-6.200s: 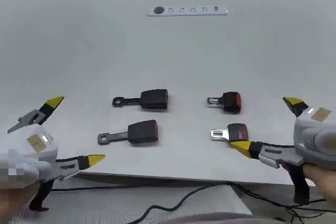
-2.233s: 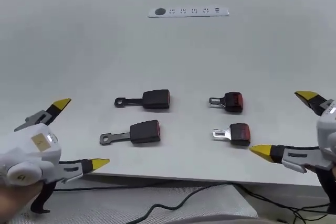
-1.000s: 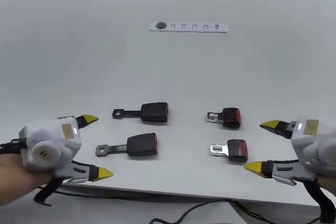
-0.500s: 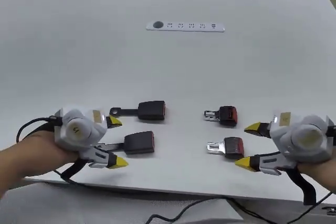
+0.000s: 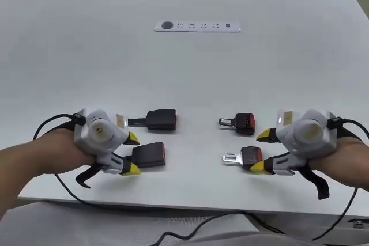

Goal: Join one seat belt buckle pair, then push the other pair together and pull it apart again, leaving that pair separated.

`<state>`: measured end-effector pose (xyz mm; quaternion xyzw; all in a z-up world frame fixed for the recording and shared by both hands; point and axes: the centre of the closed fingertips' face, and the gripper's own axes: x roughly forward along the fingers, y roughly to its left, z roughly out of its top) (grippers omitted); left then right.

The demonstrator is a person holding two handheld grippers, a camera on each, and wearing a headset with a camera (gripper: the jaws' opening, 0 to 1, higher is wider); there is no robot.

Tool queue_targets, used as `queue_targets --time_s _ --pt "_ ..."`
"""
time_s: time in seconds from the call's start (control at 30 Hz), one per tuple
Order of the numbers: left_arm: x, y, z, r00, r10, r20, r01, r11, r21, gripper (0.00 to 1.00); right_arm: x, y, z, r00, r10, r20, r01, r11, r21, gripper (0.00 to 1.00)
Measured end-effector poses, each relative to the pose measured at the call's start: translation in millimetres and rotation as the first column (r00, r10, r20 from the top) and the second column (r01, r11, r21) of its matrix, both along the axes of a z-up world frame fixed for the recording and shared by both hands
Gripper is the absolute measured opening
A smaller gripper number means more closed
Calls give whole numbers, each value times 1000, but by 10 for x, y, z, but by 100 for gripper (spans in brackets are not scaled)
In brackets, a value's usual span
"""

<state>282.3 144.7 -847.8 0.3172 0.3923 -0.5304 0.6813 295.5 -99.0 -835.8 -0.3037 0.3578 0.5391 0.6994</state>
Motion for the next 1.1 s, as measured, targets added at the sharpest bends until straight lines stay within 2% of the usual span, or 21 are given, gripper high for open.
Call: queue_targets --time_s 0.1,0.17,0.23,0.43,0.47,0.53,0.6,0.73,1.1 --pt "-8 -9 -27 1000 -27 -9 27 999 17 38 -64 6 -73 999 36 -32 -37 999 -26 38" --pt "-25 -29 -41 998 -53 -16 54 998 22 35 -77 15 -103 998 50 -33 -51 998 -34 35" --pt "-26 -26 -63 997 -81 -11 81 996 48 34 -79 25 -134 998 62 -31 -63 997 -47 36" --pt "-30 -63 -107 991 -134 -19 135 989 61 33 -62 27 -175 995 90 -53 -93 993 -68 34" --pt "-33 -64 -105 990 -140 -22 141 988 62 33 -68 12 -187 990 136 -41 -139 985 -99 34" --pt "-37 -73 -110 986 -167 -23 169 984 62 33 -76 8 -198 986 165 -40 -169 977 -129 34" --pt "-36 -74 -121 980 -196 -18 197 978 72 33 -73 10 -210 983 177 -45 -182 974 -138 34" --pt "-26 -64 -133 979 -201 -28 203 976 83 33 -69 -1 -229 982 175 -65 -182 975 -127 34" --pt "-37 -65 -100 976 -216 -35 219 972 85 33 -84 17 -222 985 160 -67 -167 979 -119 34"
